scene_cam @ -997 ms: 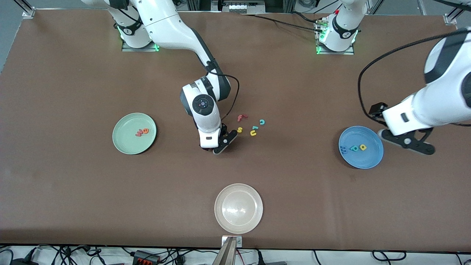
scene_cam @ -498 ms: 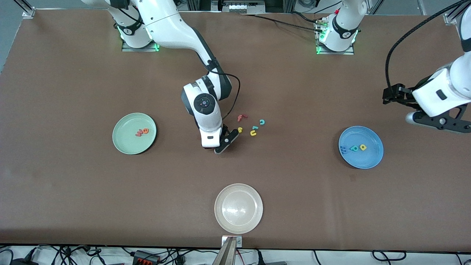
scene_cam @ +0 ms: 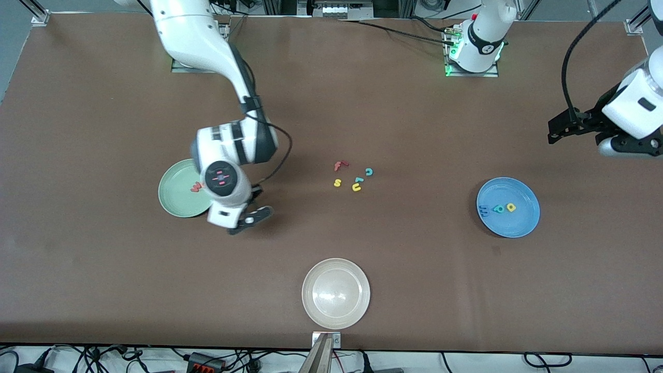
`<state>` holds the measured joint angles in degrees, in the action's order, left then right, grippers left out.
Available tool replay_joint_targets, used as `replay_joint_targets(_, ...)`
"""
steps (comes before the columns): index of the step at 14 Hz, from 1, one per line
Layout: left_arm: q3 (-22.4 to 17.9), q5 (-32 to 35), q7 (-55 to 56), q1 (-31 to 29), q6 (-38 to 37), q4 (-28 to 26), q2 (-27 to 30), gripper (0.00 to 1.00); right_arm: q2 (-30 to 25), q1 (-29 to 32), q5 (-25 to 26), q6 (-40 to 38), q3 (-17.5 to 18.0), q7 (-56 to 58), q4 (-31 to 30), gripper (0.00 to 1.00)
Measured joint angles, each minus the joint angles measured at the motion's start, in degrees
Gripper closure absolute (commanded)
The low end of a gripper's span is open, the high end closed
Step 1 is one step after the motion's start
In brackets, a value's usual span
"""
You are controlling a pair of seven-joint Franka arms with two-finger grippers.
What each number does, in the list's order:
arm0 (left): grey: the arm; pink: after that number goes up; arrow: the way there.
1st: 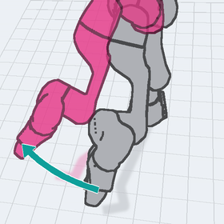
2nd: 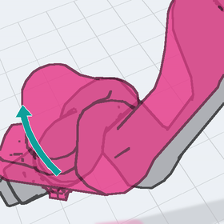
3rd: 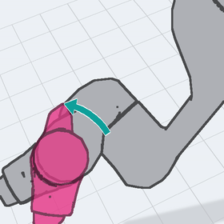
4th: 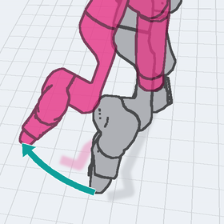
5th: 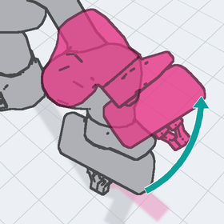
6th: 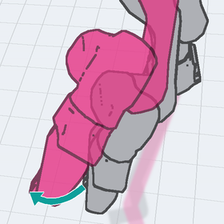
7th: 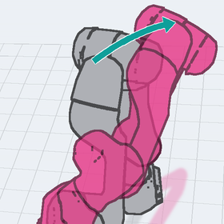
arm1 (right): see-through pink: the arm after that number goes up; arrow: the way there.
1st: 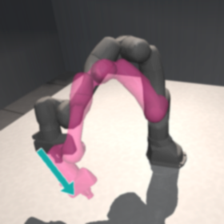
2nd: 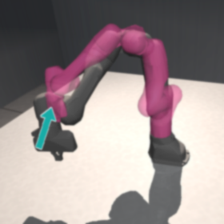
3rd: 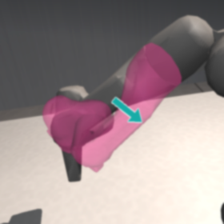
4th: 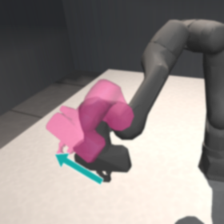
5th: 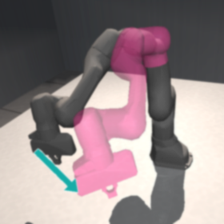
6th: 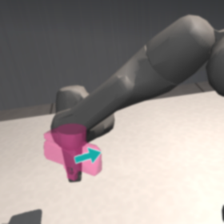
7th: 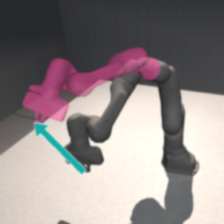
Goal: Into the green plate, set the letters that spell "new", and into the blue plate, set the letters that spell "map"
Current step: 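Carry the green n to the green plate while the left gripper withdraws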
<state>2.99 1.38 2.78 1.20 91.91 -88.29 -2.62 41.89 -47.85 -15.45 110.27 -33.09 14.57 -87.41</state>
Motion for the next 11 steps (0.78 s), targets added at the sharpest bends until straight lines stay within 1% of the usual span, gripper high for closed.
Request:
replay_joint_targets(2,-0.4,0.0,0.3,0.1,3.6,-2.8,1.9,0.00,-2.9,0.3,0.0,-3.4,-3.7,-0.2,-3.7,0.88)
replay_joint_targets(4,-1.0,0.0,0.3,-0.2,4.8,-5.4,2.3,0.00,-5.4,0.4,0.0,-2.8,-6.1,-0.5,-10.4,0.88)
replay_joint_targets(6,-0.9,0.0,0.3,-0.3,5.6,-7.5,2.2,0.00,-6.4,0.5,0.0,0.1,-8.2,-0.5,-16.5,0.88)
replay_joint_targets(9,-0.6,0.0,0.2,-0.1,6.2,-8.0,2.2,0.00,-6.5,0.6,0.0,6.0,-9.0,-0.7,-23.4,0.87)
replay_joint_targets(10,-0.5,0.0,0.2,0.0,6.2,-8.0,2.2,0.00,-6.5,0.6,0.0,7.8,-9.0,-0.9,-25.0,0.73)
replay_joint_targets(11,-0.5,0.0,0.2,0.1,6.2,-8.0,2.2,0.00,-6.5,0.6,0.0,9.2,-9.0,-1.0,-26.2,0.14)
